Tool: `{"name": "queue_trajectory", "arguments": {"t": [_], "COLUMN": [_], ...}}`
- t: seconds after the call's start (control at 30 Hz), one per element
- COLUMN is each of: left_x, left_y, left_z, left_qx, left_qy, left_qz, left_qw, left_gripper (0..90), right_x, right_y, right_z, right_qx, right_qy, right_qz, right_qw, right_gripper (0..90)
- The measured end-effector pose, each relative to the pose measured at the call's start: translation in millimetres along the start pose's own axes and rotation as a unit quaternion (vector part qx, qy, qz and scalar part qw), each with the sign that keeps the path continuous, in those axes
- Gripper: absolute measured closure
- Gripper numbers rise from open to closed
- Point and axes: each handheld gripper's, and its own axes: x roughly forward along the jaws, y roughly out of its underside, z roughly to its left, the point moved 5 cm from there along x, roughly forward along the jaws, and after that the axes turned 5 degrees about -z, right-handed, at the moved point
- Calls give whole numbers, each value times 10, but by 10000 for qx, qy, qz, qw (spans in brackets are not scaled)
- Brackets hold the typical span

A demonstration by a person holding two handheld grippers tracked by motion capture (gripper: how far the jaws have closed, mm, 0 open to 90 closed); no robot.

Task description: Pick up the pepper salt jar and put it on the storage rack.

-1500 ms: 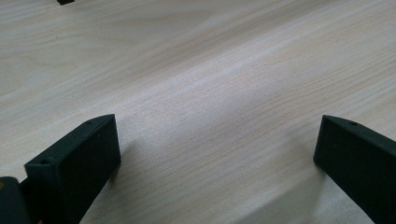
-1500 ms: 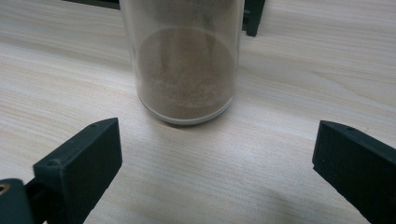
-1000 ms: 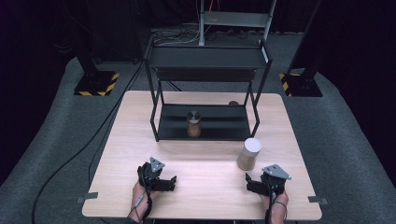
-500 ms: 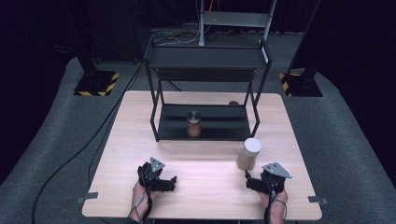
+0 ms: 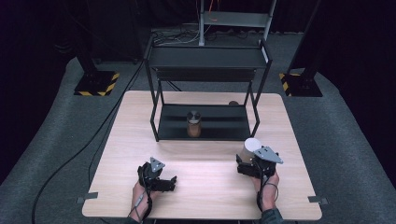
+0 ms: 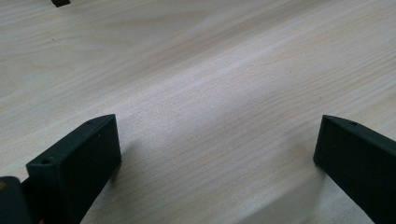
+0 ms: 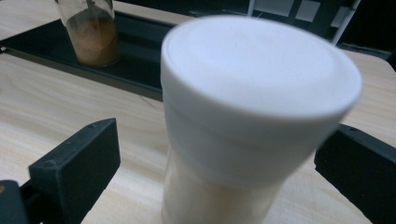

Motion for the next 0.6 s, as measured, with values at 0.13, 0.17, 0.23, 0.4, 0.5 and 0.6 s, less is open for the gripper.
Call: {"name": "queue_trajectory", "arguments": {"t": [0.13, 0.17, 0.23, 0.4, 0.5, 0.6], "left_x": [0, 0, 0, 0, -1, -1], "left_y": [1, 1, 0, 1, 2, 2], "left_z": [-1, -1, 0, -2, -4, -3], "left_qx": [0, 0, 3, -3, -6, -5], "left_qy": [-1, -1, -1, -4, -8, -8], "left_qz": [-2, -2, 1, -3, -6, -4], "left_qw": [10000, 10000, 10000, 10000, 10000, 10000], "left_gripper": [1, 1, 1, 1, 1, 1], "right_x": [31, 36, 36, 14, 11, -1], "right_y": [-35, -43, -42, 2, 11, 36], "right_z": [-11, -17, -16, -29, -39, -55], "right_qx": [5, 18, 19, 81, 115, 194], "right_qy": [32, 31, 51, 34, -1, -13], "right_qz": [-121, -152, -208, -461, -479, -506], "right_qw": [9999, 9999, 9998, 9989, 9988, 9985], "right_gripper": [0, 0, 0, 149, 195, 276]}}
